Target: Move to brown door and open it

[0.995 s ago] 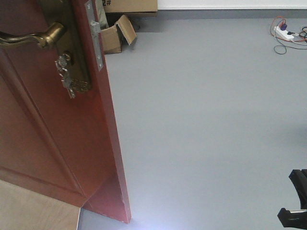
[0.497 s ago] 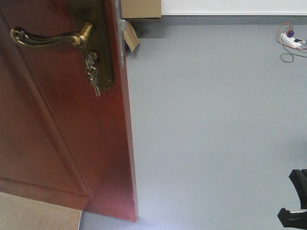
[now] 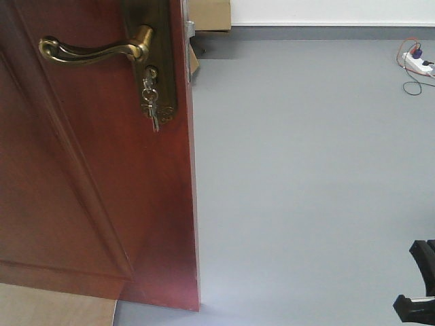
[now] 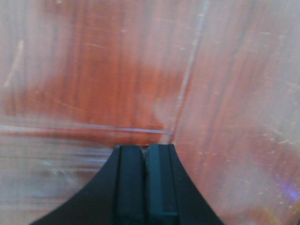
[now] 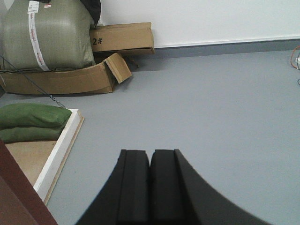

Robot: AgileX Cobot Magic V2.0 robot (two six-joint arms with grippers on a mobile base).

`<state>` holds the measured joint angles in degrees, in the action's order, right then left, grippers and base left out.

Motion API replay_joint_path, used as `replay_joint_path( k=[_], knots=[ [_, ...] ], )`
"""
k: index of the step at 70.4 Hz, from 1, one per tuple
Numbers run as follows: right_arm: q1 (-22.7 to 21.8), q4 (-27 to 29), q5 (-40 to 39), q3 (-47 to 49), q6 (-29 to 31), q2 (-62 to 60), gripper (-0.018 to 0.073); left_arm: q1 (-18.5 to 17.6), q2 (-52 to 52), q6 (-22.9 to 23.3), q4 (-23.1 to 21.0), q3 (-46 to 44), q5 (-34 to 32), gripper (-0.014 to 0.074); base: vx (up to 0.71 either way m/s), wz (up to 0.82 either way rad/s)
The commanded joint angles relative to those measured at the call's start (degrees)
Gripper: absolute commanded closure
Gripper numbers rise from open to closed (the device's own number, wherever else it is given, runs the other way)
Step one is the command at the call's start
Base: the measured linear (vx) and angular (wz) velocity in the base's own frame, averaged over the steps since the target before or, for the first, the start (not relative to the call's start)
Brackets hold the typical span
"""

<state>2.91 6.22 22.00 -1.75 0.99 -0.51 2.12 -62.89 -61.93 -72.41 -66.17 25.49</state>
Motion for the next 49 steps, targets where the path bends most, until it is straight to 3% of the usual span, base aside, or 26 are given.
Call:
replay_joint_path(
  k=[1, 49],
  knots=[
    [-0.1, -0.3, -4.6, -0.1, 0.6, -0.9, 0.0559, -0.3, 1.0, 0.2, -2.1, -1.8, -1.6, 0.058, 0.11, 0.0],
    [-0.1, -0.3, -4.6, -0.1, 0.6, -0.9, 0.0559, -0.3, 1.0, 0.2, -2.1, -1.8, -1.6, 0.058, 0.1, 0.0]
  ],
)
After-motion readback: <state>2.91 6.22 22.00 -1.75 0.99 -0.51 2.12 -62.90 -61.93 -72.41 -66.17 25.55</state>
